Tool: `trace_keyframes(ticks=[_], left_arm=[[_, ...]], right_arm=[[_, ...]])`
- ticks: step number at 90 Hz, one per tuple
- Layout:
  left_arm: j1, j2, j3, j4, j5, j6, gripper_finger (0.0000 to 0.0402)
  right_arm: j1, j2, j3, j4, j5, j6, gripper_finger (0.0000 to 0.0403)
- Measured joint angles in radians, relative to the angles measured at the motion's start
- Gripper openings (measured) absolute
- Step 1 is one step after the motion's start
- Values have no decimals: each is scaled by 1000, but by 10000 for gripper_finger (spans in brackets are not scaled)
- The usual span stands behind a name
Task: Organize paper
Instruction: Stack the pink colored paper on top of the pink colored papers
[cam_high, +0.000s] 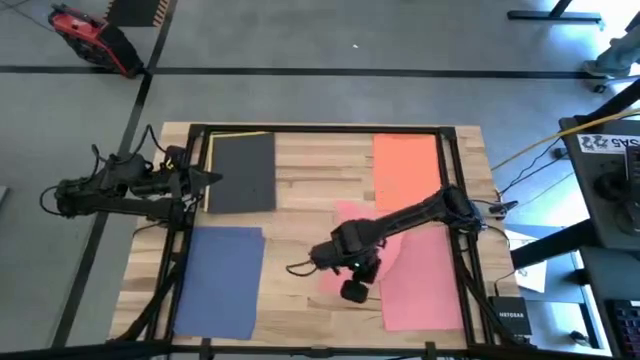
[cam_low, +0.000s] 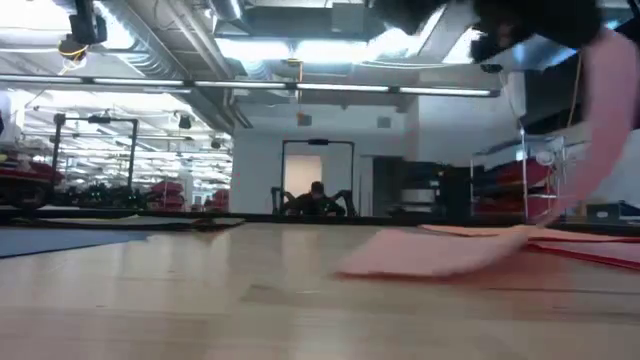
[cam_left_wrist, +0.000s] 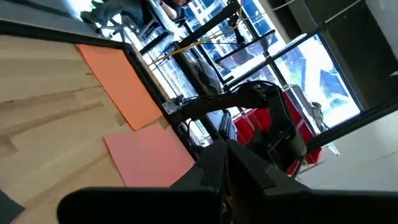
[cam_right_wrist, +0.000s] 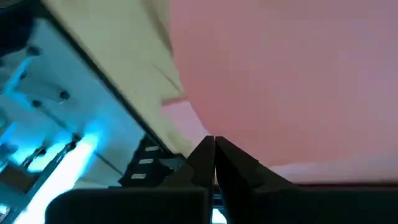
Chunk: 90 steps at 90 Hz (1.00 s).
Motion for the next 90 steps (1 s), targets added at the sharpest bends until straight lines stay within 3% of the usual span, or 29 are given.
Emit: trace_keyframes(ticks=[32,57,90], left_arm=[[0,0,0,2,-11,-6,0],[0,0,0,0,-11,0,0],[0,0,0,-21,-26,4,0]], right_arm=[[205,-223,-381,210,15,348,0],[410,-369,-554,357,32,678,0],[645,-389,-559,379,76,663,0]])
